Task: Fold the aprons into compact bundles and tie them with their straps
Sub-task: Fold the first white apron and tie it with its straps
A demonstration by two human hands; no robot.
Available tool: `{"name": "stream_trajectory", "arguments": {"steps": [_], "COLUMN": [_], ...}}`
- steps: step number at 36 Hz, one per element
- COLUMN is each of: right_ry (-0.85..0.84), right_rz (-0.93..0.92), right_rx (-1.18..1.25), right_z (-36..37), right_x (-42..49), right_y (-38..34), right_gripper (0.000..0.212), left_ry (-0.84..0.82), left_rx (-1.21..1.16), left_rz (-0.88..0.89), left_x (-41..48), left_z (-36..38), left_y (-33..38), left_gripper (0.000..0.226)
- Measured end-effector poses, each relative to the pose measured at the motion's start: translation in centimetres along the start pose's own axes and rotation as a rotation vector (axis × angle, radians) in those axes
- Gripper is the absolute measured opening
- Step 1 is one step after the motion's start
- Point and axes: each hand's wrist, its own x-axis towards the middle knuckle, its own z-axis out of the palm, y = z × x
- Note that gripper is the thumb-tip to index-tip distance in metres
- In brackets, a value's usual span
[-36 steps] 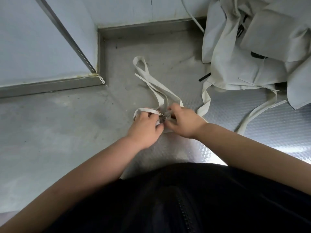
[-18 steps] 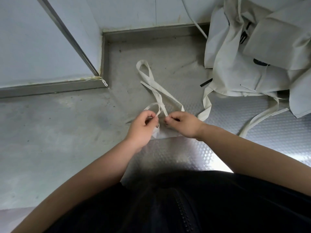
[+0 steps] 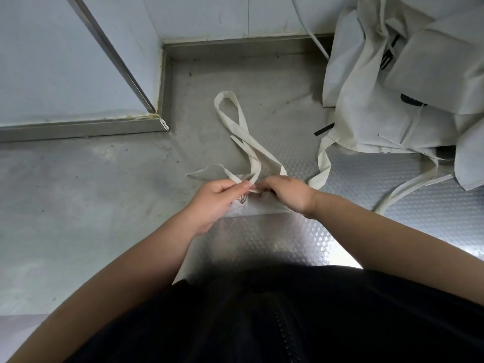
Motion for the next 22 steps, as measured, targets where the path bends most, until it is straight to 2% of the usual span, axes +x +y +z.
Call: {"name": "stream_trajectory", "arguments": {"steps": [3,8,12,14,17,22], "right_ry": [-0.009,-0.003,-0.034,-0.065,0.014,0.088], "right_rz": [0.012,0.003,0.017,0.006,-0.063,-0.023], "right_rx": [0.026,-0.135,-0.156,-0.248,-0.368,-0.377], "right_z": [-0.4,-0.1,-0.6,-0.2,0.8,1.7], "right_x": [0.1,0.3,0.0,0.0,0.2,0.5], "right_y": [-0.1,-0.5,-0.5,-0.4,-0.4,-0.3], "right_gripper": [0.027,0.041,0.039,0.041,0.033,0.038], "left_ry": [-0.089,-0.128,-0.098,-0.091,-0.055,0.007], "left_rx": [0.059,0.186,0.072,0.057,0.013,-0.089], "left_rz": [-0.047,-0.094,-0.081,-0.078,-0.071,-0.005], "left_x": [0.2,0.7,0.7,0.7,0.8,0.7], "left_z": [-0.6,-1.1,-1.0,-1.1,-0.9,-0.7], "left_y": [0.2,0.1,0.1,0.1,0.1,-0.4], "left_gripper": [0.021,0.018,0.019,0.017,0.013,0.013]}}
